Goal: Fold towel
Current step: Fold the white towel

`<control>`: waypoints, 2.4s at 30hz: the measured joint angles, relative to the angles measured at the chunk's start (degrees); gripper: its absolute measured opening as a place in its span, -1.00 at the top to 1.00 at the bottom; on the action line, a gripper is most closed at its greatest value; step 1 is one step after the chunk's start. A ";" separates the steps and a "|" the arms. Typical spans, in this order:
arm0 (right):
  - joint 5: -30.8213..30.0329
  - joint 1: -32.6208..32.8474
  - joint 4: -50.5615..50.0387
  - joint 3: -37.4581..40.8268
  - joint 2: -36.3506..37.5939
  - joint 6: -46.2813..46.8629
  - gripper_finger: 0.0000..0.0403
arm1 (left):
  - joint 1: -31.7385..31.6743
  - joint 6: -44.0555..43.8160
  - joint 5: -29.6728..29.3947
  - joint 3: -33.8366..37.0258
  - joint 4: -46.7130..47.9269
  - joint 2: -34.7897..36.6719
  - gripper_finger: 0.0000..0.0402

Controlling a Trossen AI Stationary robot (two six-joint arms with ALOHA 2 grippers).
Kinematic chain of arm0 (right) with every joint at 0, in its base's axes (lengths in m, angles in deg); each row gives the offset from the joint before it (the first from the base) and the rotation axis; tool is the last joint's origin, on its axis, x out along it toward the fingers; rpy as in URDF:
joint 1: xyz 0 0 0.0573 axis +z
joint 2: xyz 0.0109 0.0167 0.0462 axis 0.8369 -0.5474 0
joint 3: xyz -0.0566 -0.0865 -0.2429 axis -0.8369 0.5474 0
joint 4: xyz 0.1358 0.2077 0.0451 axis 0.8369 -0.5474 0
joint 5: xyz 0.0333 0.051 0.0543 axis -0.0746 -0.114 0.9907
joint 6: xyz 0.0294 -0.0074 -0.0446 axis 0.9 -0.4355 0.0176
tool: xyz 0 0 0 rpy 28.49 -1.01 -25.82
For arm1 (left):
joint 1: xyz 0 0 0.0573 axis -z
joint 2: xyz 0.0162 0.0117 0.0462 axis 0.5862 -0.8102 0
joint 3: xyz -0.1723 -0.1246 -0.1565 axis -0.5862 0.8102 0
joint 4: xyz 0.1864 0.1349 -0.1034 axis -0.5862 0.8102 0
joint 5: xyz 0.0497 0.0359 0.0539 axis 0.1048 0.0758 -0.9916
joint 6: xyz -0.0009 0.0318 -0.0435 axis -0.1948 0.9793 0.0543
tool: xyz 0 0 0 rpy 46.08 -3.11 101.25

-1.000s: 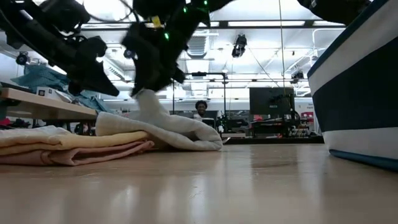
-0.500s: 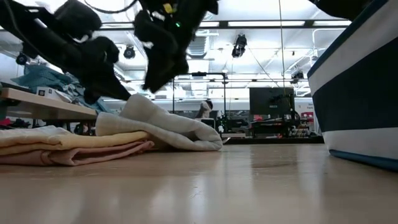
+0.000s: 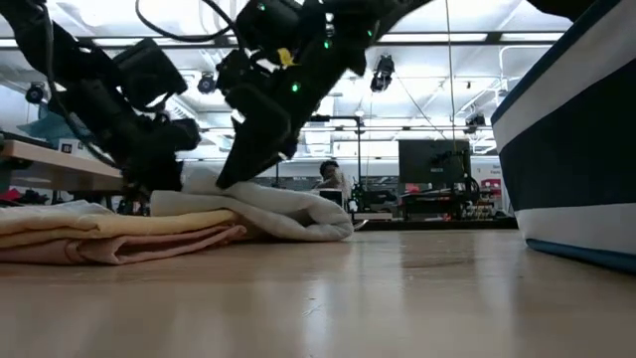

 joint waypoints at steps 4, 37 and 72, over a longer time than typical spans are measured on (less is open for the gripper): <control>-0.42 0.32 8.38 4.04 -0.02 0.43 0.33 | -0.02 -1.77 -1.89 0.07 6.79 2.49 1.00; 3.36 2.04 13.84 3.65 1.67 -2.37 0.77 | 2.72 -9.83 2.47 -2.74 14.54 17.13 1.00; 9.09 -1.72 22.31 16.46 6.05 3.26 0.73 | 13.48 -24.27 -16.79 -6.36 10.80 12.60 1.00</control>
